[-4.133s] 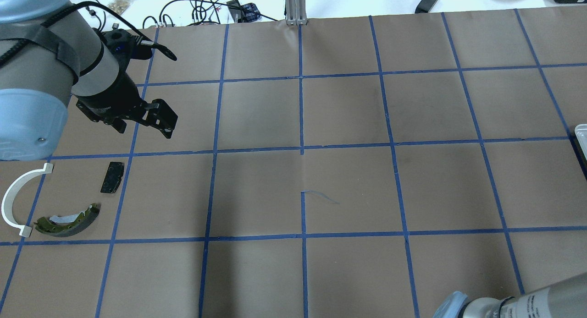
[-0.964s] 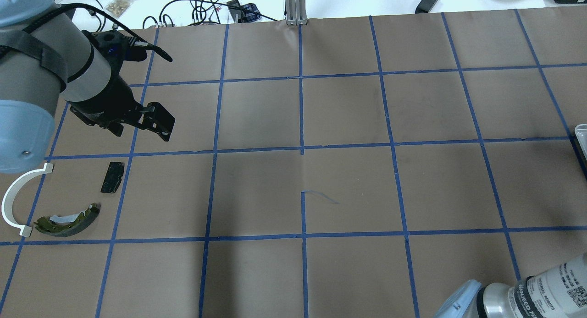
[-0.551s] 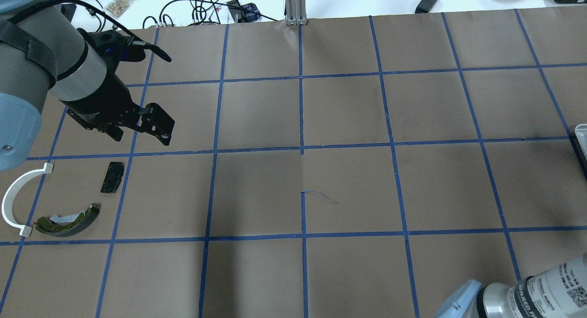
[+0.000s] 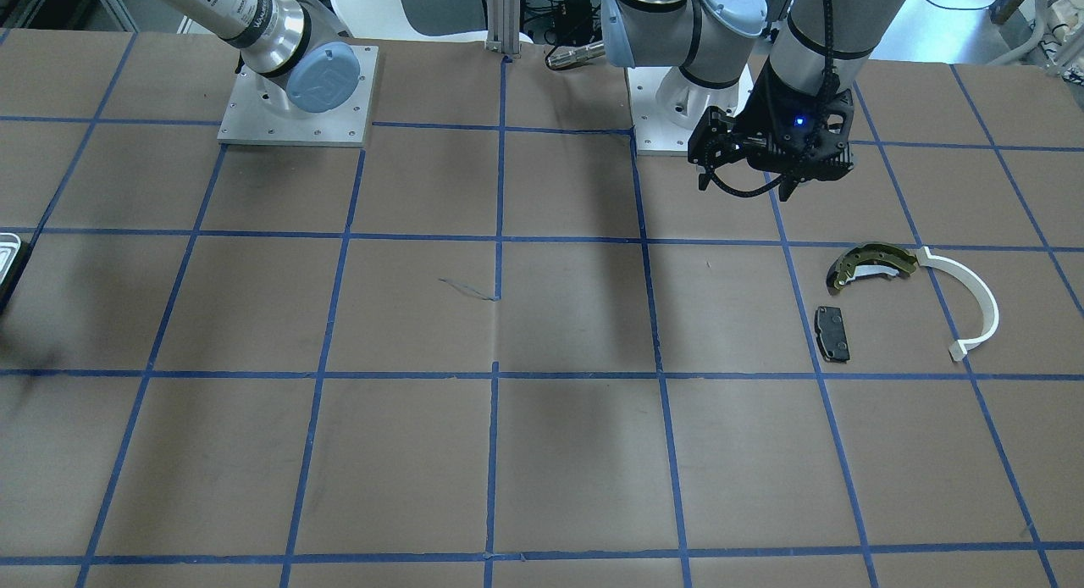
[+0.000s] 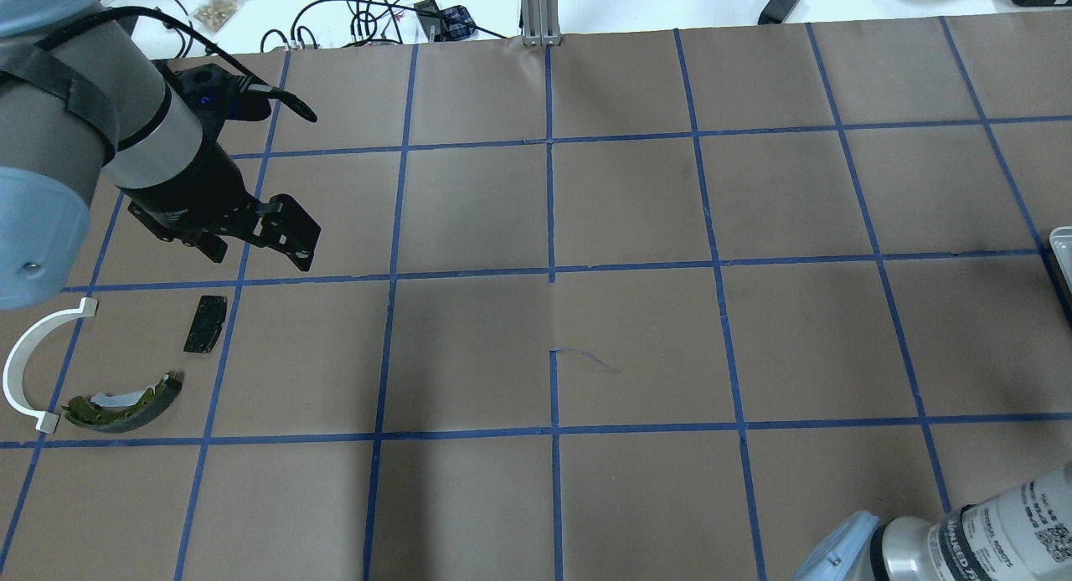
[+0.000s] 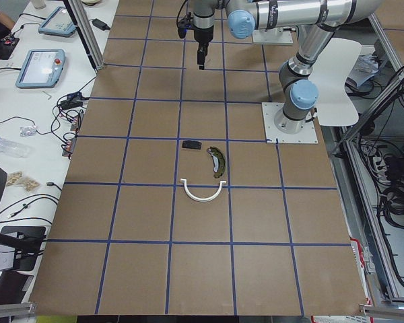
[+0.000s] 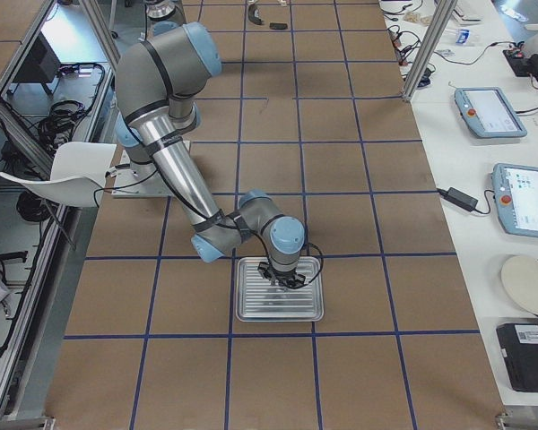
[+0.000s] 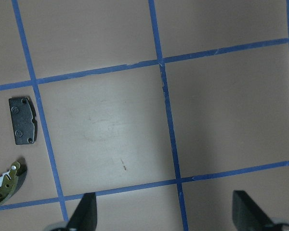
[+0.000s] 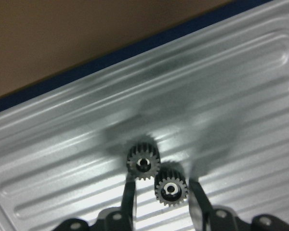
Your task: Place bearing gear from tray to pile
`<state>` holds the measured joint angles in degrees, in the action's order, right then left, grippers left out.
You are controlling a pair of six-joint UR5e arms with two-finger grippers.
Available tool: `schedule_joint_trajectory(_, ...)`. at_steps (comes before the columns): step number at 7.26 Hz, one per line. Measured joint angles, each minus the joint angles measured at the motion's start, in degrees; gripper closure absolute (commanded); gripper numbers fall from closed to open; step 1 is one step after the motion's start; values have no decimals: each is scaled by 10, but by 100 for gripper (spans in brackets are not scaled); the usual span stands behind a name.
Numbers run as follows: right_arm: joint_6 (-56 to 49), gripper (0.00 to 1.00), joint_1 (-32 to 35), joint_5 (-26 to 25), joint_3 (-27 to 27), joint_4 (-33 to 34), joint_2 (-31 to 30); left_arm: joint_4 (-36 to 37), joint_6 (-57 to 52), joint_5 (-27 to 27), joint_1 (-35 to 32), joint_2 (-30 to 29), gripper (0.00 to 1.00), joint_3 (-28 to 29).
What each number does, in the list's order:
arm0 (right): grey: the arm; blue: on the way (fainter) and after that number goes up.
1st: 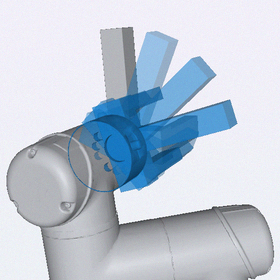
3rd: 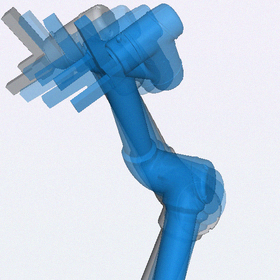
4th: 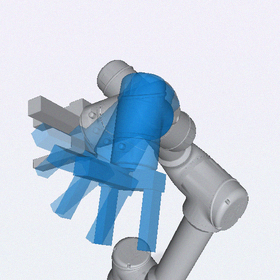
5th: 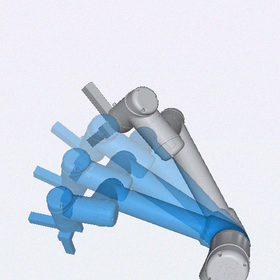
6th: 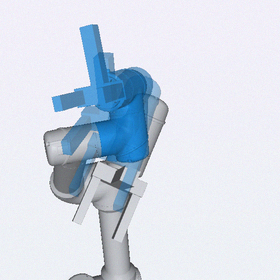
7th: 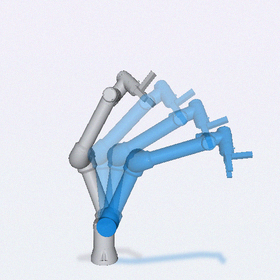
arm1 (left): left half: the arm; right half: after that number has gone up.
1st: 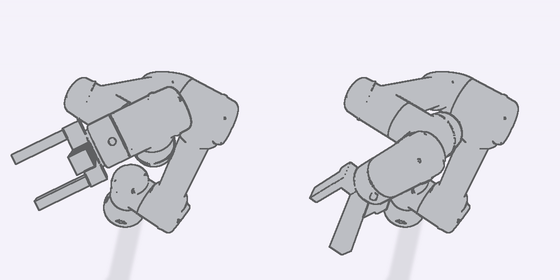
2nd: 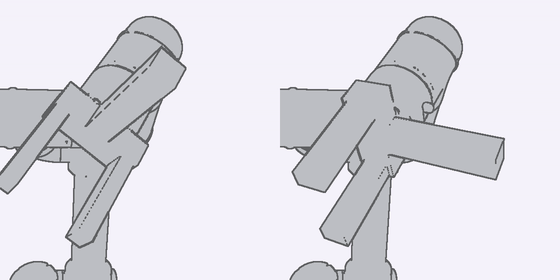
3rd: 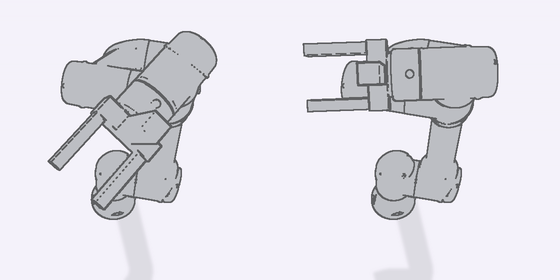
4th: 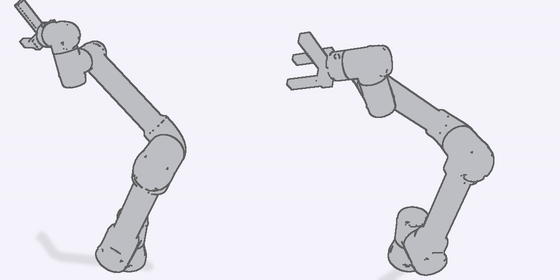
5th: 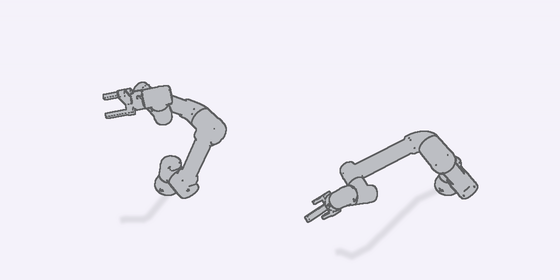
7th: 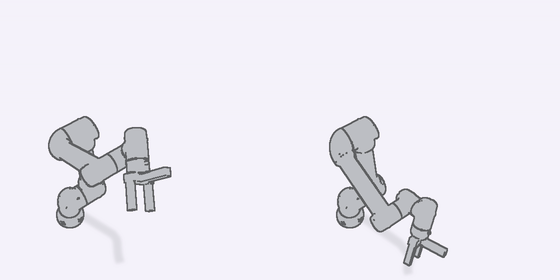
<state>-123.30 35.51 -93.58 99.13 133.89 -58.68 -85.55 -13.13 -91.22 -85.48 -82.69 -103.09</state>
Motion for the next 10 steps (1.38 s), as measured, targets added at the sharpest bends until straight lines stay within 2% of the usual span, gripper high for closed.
schedule_joint_trajectory(3, 3, 85, 0, -1, 0, -1, -1, 1, 0, -17, 0, 1, 0, -6)
schedule_joint_trajectory(4, 4, 89, 0, -1, -1, -1, -2, 0, 0, -20, 0, 2, 0, -7)
schedule_joint_trajectory(6, 25, 89, 3, -3, -2, -7, -16, 6, -1, -27, 2, 1, 0, -16)
schedule_joint_trajectory(8, 148, 89, 23, -1, 1, -56, -70, 20, -1, -34, 2, 0, 0, -20)
schedule_joint_trajectory(10, 338, 89, 111, -5, 10, -127, -142, 22, -1, -46, 7, 0, 0, -20)
